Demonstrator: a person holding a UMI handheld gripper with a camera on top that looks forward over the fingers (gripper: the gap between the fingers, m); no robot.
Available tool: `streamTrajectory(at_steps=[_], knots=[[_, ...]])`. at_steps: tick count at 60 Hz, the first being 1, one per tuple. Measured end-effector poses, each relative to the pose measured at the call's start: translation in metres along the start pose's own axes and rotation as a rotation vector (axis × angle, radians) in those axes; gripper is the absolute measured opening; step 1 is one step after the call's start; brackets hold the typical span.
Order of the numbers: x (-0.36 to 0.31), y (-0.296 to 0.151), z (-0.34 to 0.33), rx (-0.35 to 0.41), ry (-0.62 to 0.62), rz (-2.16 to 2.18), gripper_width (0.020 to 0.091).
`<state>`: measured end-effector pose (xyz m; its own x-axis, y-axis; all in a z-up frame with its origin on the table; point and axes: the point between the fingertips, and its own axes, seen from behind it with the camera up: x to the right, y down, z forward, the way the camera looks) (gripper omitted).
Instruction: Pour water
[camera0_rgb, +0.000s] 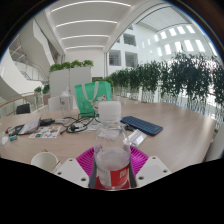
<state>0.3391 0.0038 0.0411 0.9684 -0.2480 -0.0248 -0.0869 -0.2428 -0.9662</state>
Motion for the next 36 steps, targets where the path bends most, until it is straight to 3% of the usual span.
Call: streamTrajectory(at_steps=[5,6,18,22,25,27,36], knots=[[-0.005,0.042,-0.003,-0.033,-0.017,0.024,0.0474],[-0.01,0.016,0.003,0.0,-0.012,0.021,0.0472],[-0.004,0.024,0.003,-0.013,0.005,0.013,0.0514],[0.007,0.042,0.007,-0.068,0.02,0.023,0.058],[0.012,0.05,-0.001,-0.137,0.038,0.033,0.075],[0.01,0.054,-0.012,-0.132,0.036,0.041,0.0853],[-0.004,0.038,-0.078,-0.156,0.056,0.064,0.0838]])
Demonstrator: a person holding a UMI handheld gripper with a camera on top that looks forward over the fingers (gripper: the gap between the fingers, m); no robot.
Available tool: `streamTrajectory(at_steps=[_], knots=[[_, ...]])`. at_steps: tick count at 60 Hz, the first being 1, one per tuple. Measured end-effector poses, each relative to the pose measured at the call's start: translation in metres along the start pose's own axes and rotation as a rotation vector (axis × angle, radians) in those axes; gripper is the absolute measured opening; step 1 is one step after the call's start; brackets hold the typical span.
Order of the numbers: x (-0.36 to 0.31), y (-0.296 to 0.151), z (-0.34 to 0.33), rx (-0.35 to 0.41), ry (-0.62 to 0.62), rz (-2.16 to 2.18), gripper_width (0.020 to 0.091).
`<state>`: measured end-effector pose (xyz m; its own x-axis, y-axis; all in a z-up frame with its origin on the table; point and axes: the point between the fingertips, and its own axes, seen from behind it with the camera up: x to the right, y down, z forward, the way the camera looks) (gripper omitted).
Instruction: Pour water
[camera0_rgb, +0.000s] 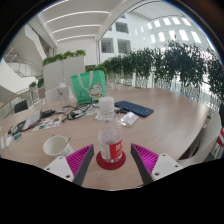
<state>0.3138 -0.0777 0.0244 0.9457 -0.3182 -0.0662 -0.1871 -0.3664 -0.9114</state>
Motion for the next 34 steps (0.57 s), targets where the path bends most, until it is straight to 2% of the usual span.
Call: streamTrajectory(at_steps=[15,34], knots=[[-0.048,-0.015,-0.124,-0.007,0.01,0.022,0.0836],[-0.111,-0.046,-0.232,-0.011,0.084,-0.003,0.0831]])
